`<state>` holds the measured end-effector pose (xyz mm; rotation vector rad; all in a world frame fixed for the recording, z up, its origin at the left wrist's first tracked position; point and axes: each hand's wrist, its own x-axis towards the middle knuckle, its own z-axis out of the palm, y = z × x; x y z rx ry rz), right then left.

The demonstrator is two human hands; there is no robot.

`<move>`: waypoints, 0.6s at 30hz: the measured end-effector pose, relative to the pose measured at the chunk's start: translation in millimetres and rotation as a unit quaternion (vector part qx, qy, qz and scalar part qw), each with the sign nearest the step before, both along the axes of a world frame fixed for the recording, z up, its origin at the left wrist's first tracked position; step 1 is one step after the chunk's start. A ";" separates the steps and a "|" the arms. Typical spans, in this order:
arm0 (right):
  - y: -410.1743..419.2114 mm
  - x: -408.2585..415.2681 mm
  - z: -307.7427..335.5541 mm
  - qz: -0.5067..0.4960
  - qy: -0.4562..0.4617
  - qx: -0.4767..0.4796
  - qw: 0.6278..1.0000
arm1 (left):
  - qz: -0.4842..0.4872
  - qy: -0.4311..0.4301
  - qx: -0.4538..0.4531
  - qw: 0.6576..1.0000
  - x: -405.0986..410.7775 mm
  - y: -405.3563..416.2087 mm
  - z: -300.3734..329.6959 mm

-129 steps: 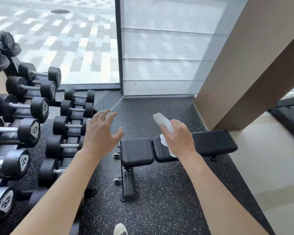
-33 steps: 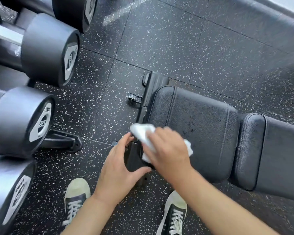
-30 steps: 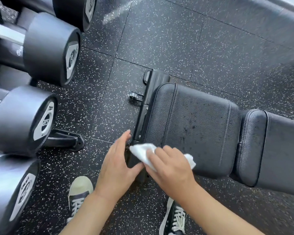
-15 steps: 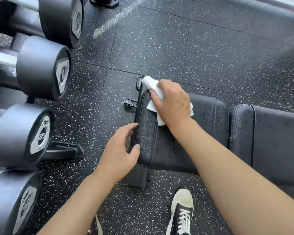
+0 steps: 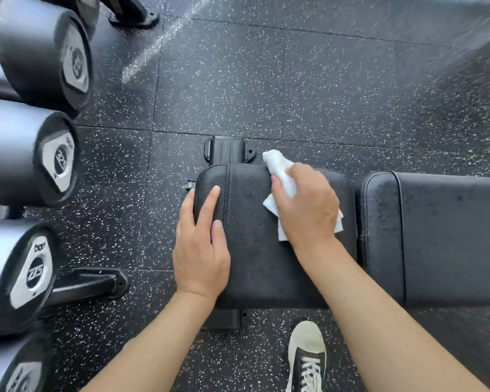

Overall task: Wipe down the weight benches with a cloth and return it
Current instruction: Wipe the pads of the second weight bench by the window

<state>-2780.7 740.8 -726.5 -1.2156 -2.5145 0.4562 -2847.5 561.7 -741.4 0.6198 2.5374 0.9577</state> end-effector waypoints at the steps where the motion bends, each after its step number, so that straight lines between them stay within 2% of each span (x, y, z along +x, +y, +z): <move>1: -9.4 -12.6 -0.7 0.007 0.015 -0.003 1.000 | 0.000 0.002 0.004 1.000 -0.1 0.0 -0.9; 6: -44.3 -56.4 -5.6 0.104 0.069 0.019 0.992 | -0.011 0.016 -0.010 1.000 -0.4 3.1 -4.6; 9: -13.3 -33.4 -6.8 0.162 0.052 0.045 0.984 | -0.008 0.027 -0.034 0.999 1.0 5.3 -3.5; 14: 60.1 13.8 -6.3 0.012 0.010 0.035 0.999 | -0.008 0.034 -0.075 0.997 2.9 9.8 -2.7; 18: 37.2 -14.8 -5.2 0.010 -0.005 0.015 1.000 | -0.007 0.039 -0.075 0.996 2.8 9.1 -5.1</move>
